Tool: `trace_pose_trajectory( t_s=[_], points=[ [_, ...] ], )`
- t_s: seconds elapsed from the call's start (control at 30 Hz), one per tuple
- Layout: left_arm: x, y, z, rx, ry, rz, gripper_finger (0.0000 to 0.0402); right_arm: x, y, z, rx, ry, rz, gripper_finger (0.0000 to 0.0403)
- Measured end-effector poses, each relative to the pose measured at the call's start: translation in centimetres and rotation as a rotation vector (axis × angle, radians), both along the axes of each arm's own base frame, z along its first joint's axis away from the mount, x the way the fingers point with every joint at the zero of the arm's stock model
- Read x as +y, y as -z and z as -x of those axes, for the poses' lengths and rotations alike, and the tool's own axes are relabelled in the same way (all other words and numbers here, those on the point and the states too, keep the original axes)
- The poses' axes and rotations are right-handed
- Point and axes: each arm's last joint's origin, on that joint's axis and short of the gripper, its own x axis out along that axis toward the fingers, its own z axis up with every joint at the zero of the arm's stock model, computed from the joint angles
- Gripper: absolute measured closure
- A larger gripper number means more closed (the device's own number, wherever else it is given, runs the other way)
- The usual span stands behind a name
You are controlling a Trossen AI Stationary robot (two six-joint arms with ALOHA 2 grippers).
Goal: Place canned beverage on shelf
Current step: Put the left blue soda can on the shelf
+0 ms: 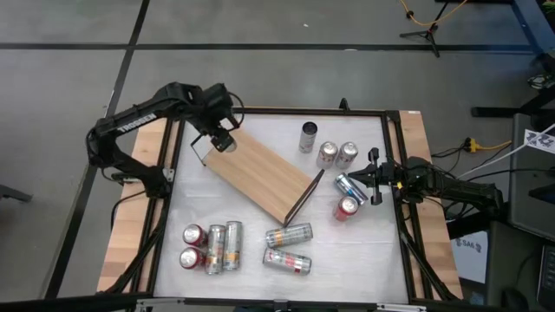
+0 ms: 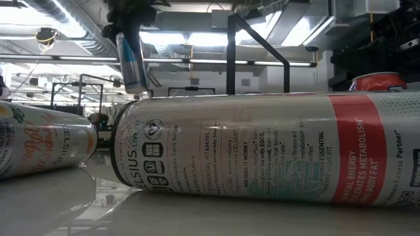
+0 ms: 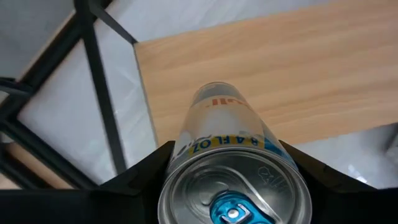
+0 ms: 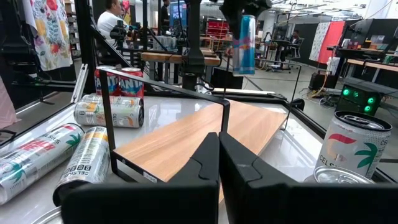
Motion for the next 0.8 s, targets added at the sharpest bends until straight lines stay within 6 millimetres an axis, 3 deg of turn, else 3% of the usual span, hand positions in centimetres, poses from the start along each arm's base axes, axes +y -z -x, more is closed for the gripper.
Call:
trace_pose_trajectory(
  t_s=[0.53, 0.8],
  points=[
    [3.0, 4.1, -2.6, 0.194, 0.133, 0.089, 0.0184, 0.0, 0.0, 0.0, 0.000, 0.000, 0.000, 0.0402],
    [3.2, 4.2, -2.6, 0.202, 0.152, 0.088, 0.0184, 0.0, 0.0, 0.0, 0.000, 0.000, 0.000, 0.0402]
  ],
)
